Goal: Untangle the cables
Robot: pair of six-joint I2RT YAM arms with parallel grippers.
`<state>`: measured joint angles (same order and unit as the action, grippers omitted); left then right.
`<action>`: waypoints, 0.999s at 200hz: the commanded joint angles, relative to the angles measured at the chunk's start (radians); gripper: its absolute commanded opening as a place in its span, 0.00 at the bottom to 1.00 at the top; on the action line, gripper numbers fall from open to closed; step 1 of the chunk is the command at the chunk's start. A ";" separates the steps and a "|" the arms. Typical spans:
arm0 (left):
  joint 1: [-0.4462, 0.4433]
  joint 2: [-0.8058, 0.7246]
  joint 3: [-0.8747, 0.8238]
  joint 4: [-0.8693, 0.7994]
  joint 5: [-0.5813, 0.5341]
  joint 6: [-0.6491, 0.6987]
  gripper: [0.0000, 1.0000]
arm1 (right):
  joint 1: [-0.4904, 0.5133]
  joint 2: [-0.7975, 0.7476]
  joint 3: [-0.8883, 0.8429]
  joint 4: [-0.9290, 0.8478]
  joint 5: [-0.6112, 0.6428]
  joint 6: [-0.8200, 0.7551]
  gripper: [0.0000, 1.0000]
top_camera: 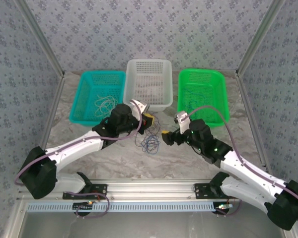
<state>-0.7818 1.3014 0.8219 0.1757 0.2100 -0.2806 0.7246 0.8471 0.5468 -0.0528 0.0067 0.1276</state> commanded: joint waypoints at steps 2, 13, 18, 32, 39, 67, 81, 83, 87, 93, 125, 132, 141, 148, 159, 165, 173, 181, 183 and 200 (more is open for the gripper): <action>-0.010 -0.027 0.044 -0.025 -0.072 -0.071 0.00 | 0.008 -0.036 -0.071 0.074 0.025 0.090 0.93; -0.012 -0.024 0.049 -0.026 -0.072 -0.091 0.00 | 0.016 -0.021 -0.101 0.120 0.000 0.114 0.93; -0.012 -0.022 0.054 -0.027 -0.072 -0.100 0.00 | 0.023 -0.007 -0.107 0.134 -0.001 0.124 0.92; -0.015 -0.022 0.063 -0.026 -0.072 -0.117 0.00 | 0.047 0.040 -0.119 0.168 0.004 0.141 0.92; -0.018 -0.024 0.066 -0.026 -0.072 -0.122 0.00 | 0.065 0.065 -0.127 0.196 0.006 0.148 0.92; -0.028 -0.033 0.076 -0.021 -0.079 -0.127 0.00 | 0.131 0.191 -0.127 0.301 0.026 0.156 0.93; -0.033 -0.039 0.080 -0.023 -0.081 -0.126 0.00 | 0.158 0.260 -0.114 0.353 0.028 0.153 0.93; -0.035 -0.039 0.081 -0.024 -0.080 -0.127 0.00 | 0.161 0.271 -0.111 0.360 0.027 0.153 0.93; -0.035 -0.040 0.081 -0.024 -0.083 -0.127 0.00 | 0.168 0.292 -0.106 0.369 0.028 0.153 0.93; -0.036 -0.044 0.083 -0.024 -0.086 -0.129 0.00 | 0.177 0.323 -0.096 0.377 0.036 0.153 0.93; -0.044 -0.064 0.083 -0.025 -0.086 -0.135 0.00 | 0.207 0.465 -0.056 0.447 0.106 0.143 0.87; -0.046 -0.069 0.084 -0.027 -0.085 -0.135 0.00 | 0.208 0.486 -0.052 0.462 0.125 0.141 0.86; -0.047 -0.076 0.081 -0.030 -0.086 -0.137 0.00 | 0.210 0.506 -0.045 0.475 0.139 0.138 0.85; -0.049 -0.082 0.081 -0.034 -0.085 -0.138 0.00 | 0.210 0.517 -0.043 0.489 0.147 0.133 0.82; -0.049 -0.092 0.079 -0.039 -0.086 -0.137 0.00 | 0.212 0.528 -0.044 0.506 0.162 0.129 0.74; -0.049 -0.097 0.079 -0.039 -0.085 -0.138 0.00 | 0.213 0.533 -0.045 0.514 0.171 0.126 0.68; -0.048 -0.104 0.077 -0.038 -0.086 -0.139 0.00 | 0.214 0.536 -0.047 0.524 0.181 0.126 0.59; -0.049 -0.110 0.077 -0.035 -0.088 -0.144 0.00 | 0.213 0.542 -0.046 0.527 0.184 0.125 0.51; -0.048 -0.111 0.077 -0.033 -0.089 -0.145 0.00 | 0.213 0.544 -0.045 0.525 0.184 0.125 0.50; -0.049 -0.126 0.082 -0.031 -0.093 -0.142 0.00 | 0.212 0.562 -0.023 0.466 0.172 0.133 0.37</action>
<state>-0.8230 1.2198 0.8726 0.1329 0.1329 -0.4137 0.9321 1.3819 0.4808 0.4240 0.1471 0.2604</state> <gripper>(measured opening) 0.041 0.441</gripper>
